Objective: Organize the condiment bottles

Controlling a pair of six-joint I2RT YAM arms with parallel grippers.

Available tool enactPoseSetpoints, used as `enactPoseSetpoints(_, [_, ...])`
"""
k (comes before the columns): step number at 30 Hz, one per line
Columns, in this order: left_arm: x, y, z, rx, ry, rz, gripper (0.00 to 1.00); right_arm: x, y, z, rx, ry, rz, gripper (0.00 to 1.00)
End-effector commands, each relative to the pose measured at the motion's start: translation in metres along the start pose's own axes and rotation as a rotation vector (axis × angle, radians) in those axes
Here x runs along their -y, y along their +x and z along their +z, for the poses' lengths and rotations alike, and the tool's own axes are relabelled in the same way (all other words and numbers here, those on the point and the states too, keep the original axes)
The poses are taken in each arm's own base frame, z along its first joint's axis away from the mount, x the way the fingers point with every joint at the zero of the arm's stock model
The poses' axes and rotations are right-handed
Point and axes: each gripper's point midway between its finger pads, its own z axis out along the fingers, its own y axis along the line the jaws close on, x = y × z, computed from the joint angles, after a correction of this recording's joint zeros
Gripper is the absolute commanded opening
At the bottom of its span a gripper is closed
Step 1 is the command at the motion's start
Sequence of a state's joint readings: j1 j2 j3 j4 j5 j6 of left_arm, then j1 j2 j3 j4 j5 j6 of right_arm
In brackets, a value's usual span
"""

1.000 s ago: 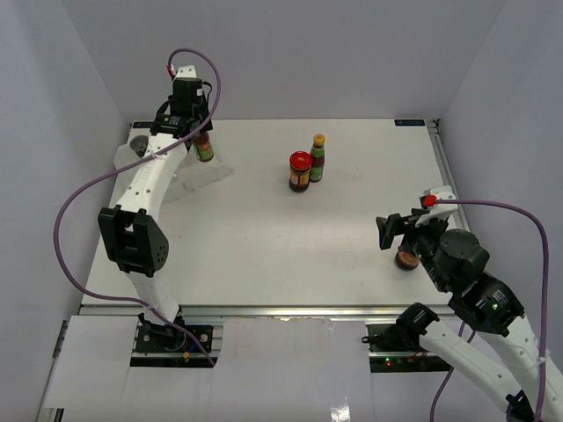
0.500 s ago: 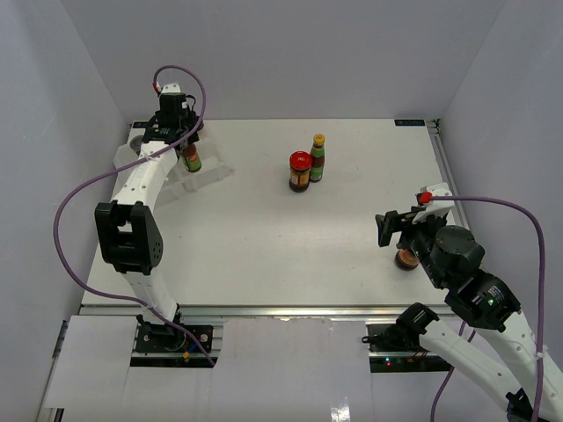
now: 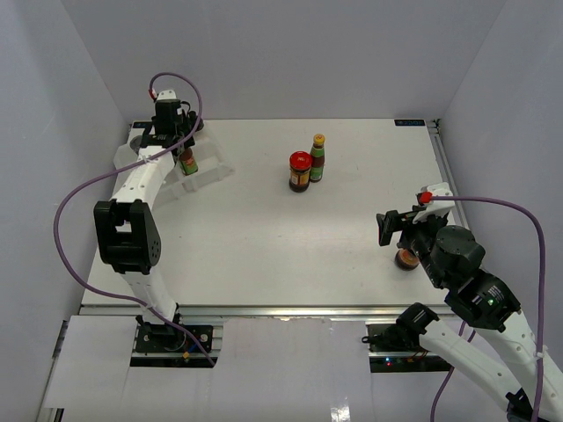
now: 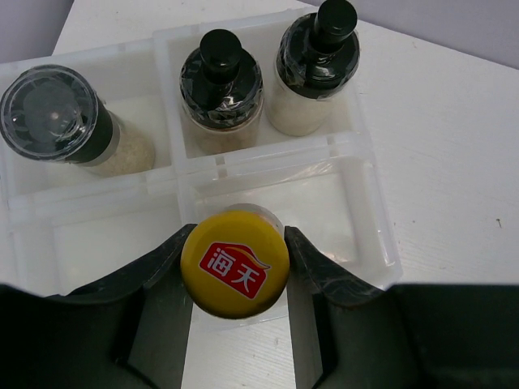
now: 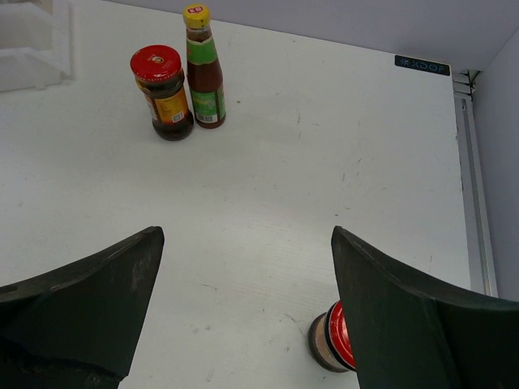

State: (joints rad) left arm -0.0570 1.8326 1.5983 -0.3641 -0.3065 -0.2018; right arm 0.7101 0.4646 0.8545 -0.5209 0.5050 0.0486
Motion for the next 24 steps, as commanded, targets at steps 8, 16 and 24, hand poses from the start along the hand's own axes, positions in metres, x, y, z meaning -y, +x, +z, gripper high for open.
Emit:
enactPoseSetpoints(8, [0.006,-0.025,0.007,0.132,0.028,-0.031,0.0,0.006,-0.015,-0.001,0.062,0.031,0.004,0.9])
enactPoseSetpoints(16, [0.01,-0.007,0.018,0.091,0.042,-0.023,0.07,0.009,-0.017,-0.004,0.076,0.037,0.009,0.9])
enactPoseSetpoints(24, [0.012,-0.005,0.017,0.074,0.054,-0.016,0.66,0.009,-0.016,-0.003,0.075,0.041,0.008,0.9])
